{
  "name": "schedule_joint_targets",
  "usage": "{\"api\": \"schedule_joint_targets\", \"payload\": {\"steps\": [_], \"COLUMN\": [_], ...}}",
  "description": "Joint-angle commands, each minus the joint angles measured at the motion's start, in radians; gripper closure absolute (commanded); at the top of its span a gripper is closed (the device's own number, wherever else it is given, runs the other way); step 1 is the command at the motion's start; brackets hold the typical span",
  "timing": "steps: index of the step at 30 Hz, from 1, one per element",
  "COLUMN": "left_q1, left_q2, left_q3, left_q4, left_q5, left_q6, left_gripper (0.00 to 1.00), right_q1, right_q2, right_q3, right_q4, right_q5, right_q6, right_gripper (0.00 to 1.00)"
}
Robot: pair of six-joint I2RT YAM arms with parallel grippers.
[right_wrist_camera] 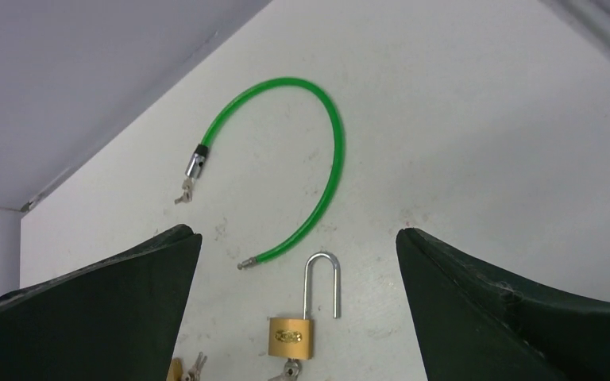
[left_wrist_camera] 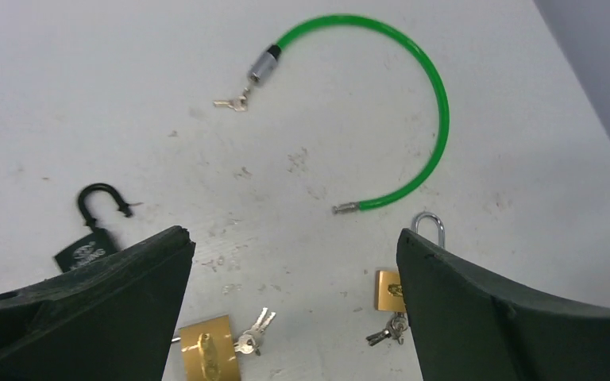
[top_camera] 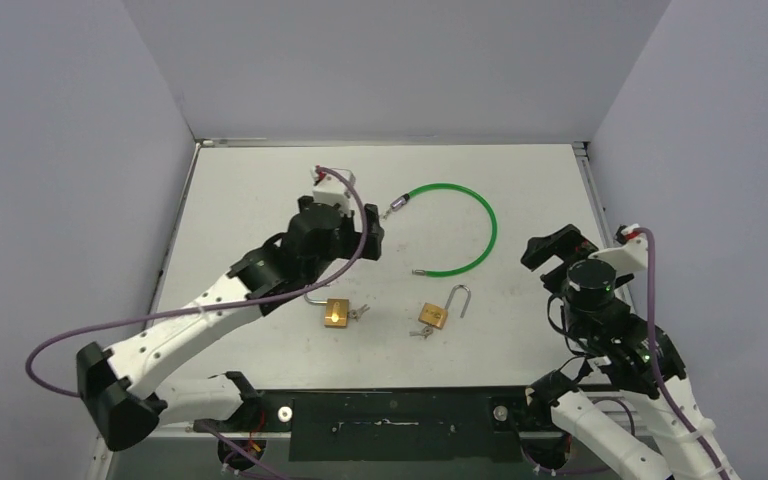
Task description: Unlock with the key
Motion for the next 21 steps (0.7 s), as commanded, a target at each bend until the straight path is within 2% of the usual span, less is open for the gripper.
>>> {"api": "schedule_joint_targets", "payload": {"steps": [1,11,16,21], "left_q1": [0.005,0.006,0.004,0.006], "left_q2": [-0.218,-0.554,-0.597,-0.595], "left_q3": [-0.018,0.047,0.097,0.098], "left_q4": [-0.103,-0.362,-0.447,-0.451], "left_q5": [-0.209,-0.441,-0.487,-0.488], "left_q6": [0.066,0.072,0.071,0.077], "left_gripper": [0.03,0.03,0.03,0.03], "right_q1": [-0.005,-0.003,-0.003,-0.003], "right_q2": [0.037,0.060,0.065,0.072], "right_q3": [0.161,0.370,0.384,0.377], "right_q4": [-0.106,-0.113,-0.087,-0.081], "right_q5": [0.169,0.248,0.255,0.251], "right_q6": [-0.104,-0.278,-0.299,-0.297], "right_gripper": [0.00,0.00,0.00,0.00]}}
